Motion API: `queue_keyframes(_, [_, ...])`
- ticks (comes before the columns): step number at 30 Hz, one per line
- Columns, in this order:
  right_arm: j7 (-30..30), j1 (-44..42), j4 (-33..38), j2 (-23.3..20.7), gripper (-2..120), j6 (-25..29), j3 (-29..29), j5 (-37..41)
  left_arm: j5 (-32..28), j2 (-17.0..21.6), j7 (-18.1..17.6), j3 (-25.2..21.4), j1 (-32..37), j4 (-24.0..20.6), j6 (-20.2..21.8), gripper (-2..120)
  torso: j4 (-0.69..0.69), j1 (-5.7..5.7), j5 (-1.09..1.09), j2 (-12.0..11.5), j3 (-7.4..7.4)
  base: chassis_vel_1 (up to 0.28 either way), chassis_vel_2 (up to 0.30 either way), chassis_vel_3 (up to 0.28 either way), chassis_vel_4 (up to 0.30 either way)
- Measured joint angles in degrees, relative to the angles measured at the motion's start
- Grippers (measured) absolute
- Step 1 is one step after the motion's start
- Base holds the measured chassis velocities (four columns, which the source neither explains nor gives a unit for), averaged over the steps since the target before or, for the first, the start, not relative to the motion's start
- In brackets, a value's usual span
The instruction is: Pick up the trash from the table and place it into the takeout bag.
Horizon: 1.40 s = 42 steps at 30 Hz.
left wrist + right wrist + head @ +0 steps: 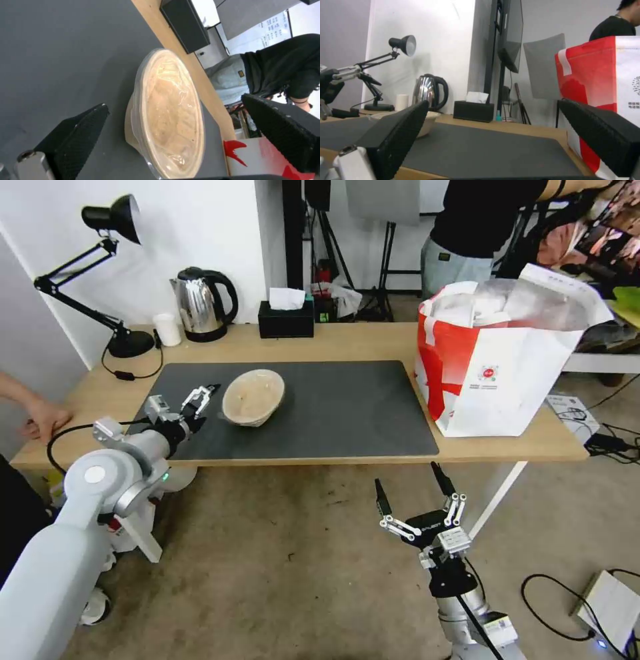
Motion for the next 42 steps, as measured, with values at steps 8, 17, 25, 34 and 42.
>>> queue_keyframes(8, [0.0, 0.0, 0.0, 0.0, 100, 0.0, 0.0, 0.0, 1.0, -1.7, 0.7, 3.4, -3.0, 4.0, 0.0, 100, 0.0, 0.0, 0.0, 0.0, 0.0, 0.0, 0.0, 0.0, 0.0])
queue_keyframes(17, [0.0, 0.0, 0.0, 0.0, 100, 0.0, 0.0, 0.0, 2.2, -2.6, 1.4, 5.1, -4.1, 6.5, 0.1, 100, 0.0, 0.0, 0.0, 0.0, 0.0, 0.0, 0.0, 0.0, 0.0])
queue_keyframes(25, [0.0, 0.0, 0.0, 0.0, 100, 0.0, 0.0, 0.0, 2.5, -3.6, 1.4, 6.5, -5.4, 7.7, 0.1, 100, 0.0, 0.0, 0.0, 0.0, 0.0, 0.0, 0.0, 0.0, 0.0])
queue_keyframes(34, [0.0, 0.0, 0.0, 0.0, 100, 0.0, 0.0, 0.0, 2.9, -4.7, 1.5, 7.9, -6.5, 8.6, 0.1, 100, 0.0, 0.0, 0.0, 0.0, 0.0, 0.0, 0.0, 0.0, 0.0])
queue_keyframes(42, [0.0, 0.0, 0.0, 0.0, 100, 0.0, 0.0, 0.0, 3.5, -5.6, 1.8, 8.9, -7.2, 9.4, 0.1, 100, 0.0, 0.0, 0.0, 0.0, 0.0, 0.0, 0.0, 0.0, 0.0])
